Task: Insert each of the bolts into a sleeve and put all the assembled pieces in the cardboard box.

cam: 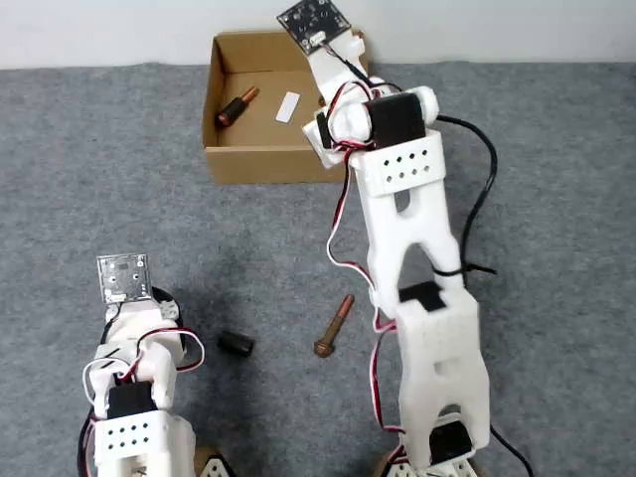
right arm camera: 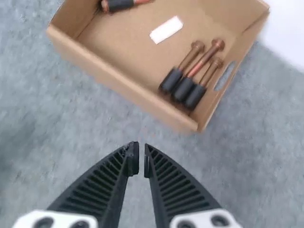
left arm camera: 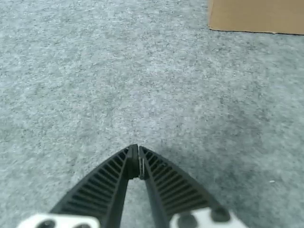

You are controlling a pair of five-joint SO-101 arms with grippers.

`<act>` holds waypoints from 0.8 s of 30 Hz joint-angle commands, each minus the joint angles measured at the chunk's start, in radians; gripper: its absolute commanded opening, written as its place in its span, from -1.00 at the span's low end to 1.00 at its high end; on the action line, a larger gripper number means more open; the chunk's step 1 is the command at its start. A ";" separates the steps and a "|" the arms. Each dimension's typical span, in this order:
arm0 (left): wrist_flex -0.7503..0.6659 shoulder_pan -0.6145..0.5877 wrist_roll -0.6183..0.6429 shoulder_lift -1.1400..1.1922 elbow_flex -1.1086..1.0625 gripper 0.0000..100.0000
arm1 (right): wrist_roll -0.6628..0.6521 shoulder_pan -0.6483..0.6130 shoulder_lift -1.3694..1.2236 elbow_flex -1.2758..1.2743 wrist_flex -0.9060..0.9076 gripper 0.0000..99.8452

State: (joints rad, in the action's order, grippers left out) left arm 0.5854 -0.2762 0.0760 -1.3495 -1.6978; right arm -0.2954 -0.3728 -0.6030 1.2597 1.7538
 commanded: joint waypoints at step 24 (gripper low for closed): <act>-0.023 -0.091 0.005 -0.009 0.007 -0.99 | -0.862 -0.170 0.696 -1.370 0.041 -0.86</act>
State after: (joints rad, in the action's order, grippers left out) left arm 0.5854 -0.3590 0.0760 -1.3495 -1.6978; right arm -1.0840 -0.5079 0.0414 -0.0859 1.7538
